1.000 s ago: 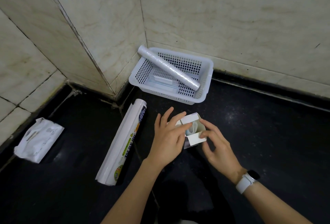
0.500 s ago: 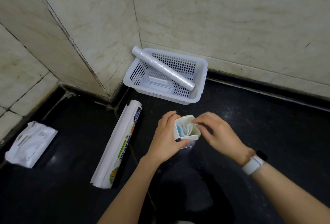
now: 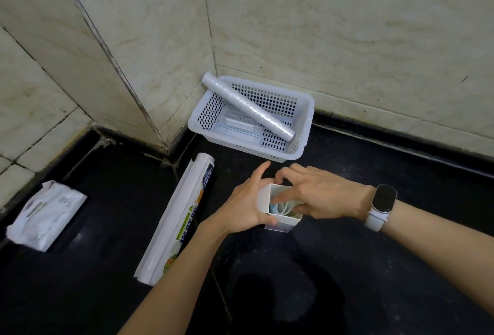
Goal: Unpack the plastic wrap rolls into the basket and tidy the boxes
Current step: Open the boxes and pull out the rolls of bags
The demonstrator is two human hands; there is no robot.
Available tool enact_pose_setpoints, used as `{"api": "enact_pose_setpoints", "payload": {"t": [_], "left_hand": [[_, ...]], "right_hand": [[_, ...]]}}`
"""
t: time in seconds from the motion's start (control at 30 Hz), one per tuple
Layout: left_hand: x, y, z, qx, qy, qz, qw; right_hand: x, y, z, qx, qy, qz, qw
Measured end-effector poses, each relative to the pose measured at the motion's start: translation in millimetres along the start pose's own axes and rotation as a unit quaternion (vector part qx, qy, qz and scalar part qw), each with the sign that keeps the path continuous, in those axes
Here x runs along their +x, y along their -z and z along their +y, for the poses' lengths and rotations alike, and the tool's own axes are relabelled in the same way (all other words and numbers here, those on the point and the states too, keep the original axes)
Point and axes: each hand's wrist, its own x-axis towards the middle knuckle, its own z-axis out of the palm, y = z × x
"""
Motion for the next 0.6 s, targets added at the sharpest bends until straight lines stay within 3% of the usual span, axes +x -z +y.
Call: {"api": "enact_pose_setpoints", "payload": {"t": [0.2,0.37,0.6], "left_hand": [[6.5,-7.0,-2.9,-0.034,0.017,0.039,0.999],[8.3,-11.5,-2.4,-0.042,0.011,0.053,0.998],[16.7,-19.0,8.4,0.02,-0.034,0.046,0.998]], "right_hand": [[3.7,8.6,3.9,-0.031,-0.033,-0.039,0.998],[-0.8,6.9,6.9,-0.087,-0.001,-0.042,0.995],[-3.6,2.1,10.3,-0.128,-0.029,-0.066,0.989]]}}
